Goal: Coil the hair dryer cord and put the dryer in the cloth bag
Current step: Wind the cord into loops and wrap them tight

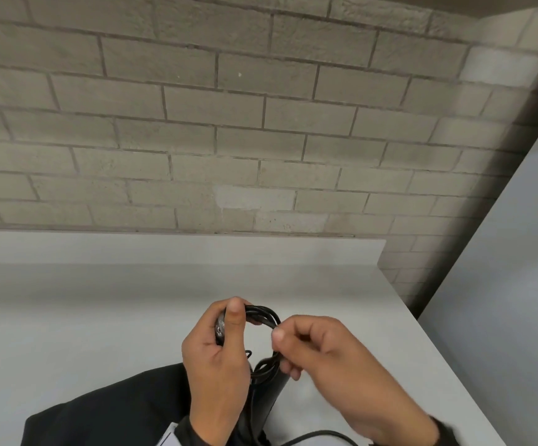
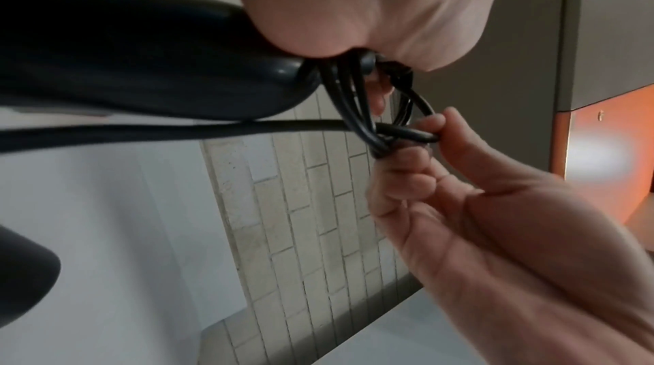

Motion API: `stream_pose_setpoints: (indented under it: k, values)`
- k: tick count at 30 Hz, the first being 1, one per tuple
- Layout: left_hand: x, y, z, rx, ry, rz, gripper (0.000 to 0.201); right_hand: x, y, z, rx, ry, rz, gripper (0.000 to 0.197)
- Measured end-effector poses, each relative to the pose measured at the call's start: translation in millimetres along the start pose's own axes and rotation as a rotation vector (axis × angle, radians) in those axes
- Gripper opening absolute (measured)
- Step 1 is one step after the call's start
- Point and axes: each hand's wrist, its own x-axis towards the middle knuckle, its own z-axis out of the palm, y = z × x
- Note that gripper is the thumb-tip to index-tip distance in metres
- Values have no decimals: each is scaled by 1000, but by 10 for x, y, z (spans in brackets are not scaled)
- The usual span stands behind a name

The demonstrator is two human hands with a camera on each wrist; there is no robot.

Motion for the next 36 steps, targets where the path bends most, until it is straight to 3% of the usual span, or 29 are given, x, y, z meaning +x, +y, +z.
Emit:
stream_pose_setpoints:
  k: [2, 4, 9, 11, 17, 20, 24, 26, 29, 32, 36]
  values:
    - [8, -12, -2, 10, -1, -4, 41, 30, -26, -68, 215, -97, 65, 23]
    - [25, -19, -6, 16, 2, -11, 31, 62, -20, -85, 280, -108, 61, 23]
    - [82, -13, -16, -21, 3, -19, 16, 86, 34, -22, -37, 124, -123, 21]
    - [99, -19, -34, -45, -5, -28, 20, 88, 37, -13, -24, 130, -137, 23]
    - [77, -80, -22, -227, -31, -107, 56, 147, 31, -56, 455, -28, 116, 30]
    - [63, -87, -18, -266, -66, -114, 53, 201, 36, -95, 708, -75, 265, 30]
    - [64, -89, -40, -259, -89, -114, 40, 222, 112, -85, 841, -96, 292, 31]
    - [71, -83, -34, -248, -68, -134, 26, 193, 161, -64, 881, -99, 239, 35]
    - [92, -72, -19, -227, -28, -168, 24, 118, 260, -20, 904, -135, 32, 34]
    - [120, -53, -31, -214, 6, -180, 22, 35, 411, 68, 657, -70, -174, 31]
    - [111, -51, -32, -190, 8, -184, 24, -71, 513, 190, 269, 133, -292, 20]
